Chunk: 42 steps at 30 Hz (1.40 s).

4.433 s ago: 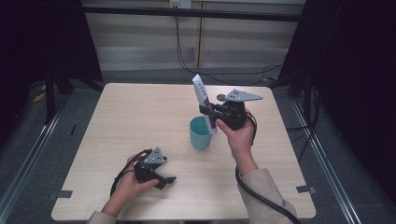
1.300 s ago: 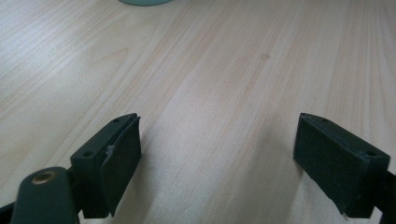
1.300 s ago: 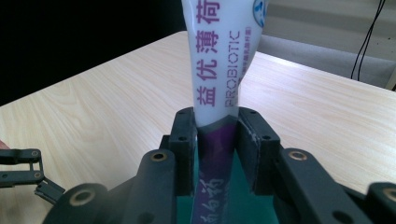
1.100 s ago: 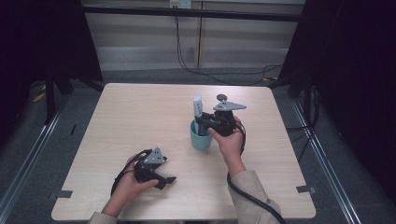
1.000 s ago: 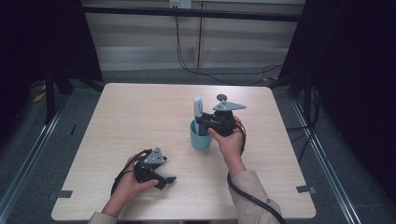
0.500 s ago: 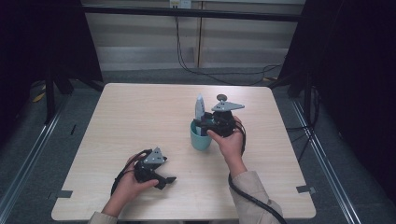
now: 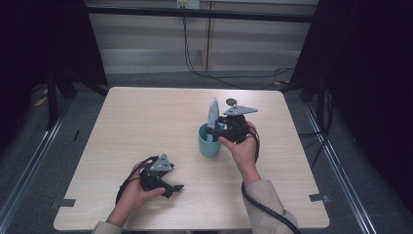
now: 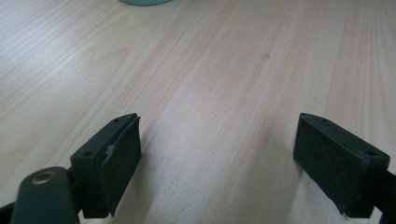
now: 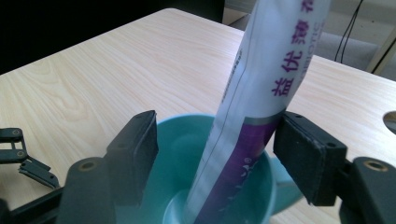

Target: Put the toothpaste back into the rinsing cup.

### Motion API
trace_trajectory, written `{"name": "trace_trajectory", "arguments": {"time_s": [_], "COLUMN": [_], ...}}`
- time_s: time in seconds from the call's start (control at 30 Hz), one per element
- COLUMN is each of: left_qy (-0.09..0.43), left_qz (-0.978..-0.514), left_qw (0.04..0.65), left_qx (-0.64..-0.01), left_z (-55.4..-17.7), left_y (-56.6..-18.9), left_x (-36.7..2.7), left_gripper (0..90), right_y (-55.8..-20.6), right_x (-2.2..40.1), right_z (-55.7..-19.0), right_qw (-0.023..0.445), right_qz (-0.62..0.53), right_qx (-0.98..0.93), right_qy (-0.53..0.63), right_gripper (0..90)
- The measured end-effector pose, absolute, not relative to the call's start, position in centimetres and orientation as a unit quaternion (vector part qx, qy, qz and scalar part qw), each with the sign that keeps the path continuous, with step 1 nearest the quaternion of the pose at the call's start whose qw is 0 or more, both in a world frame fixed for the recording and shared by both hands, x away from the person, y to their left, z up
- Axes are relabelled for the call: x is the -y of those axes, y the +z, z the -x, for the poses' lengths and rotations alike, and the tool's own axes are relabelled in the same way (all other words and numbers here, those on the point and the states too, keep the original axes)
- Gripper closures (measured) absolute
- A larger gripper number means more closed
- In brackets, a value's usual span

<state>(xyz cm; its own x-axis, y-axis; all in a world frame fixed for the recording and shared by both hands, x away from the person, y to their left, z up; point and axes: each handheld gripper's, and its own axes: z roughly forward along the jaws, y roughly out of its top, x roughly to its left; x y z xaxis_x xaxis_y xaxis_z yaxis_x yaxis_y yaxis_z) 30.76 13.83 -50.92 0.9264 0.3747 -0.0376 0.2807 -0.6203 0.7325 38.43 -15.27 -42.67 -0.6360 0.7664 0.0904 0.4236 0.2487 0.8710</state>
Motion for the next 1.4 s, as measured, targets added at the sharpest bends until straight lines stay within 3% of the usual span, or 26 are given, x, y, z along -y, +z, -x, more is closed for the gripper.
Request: {"name": "trace_trajectory", "arguments": {"time_s": [1.4], "left_qy": [0.057], "left_qz": [-0.898], "left_qw": [0.397], "left_qx": [-0.179], "left_z": [-30.8], "left_y": [-50.9], "left_x": [-13.8], "left_gripper": [13.6], "right_y": [-41.9], "right_x": [19.7], "right_z": [-34.9], "right_qw": [0.174], "right_qz": [-0.398], "right_qx": [-0.78], "right_qy": [0.45], "right_gripper": [17.2]}}
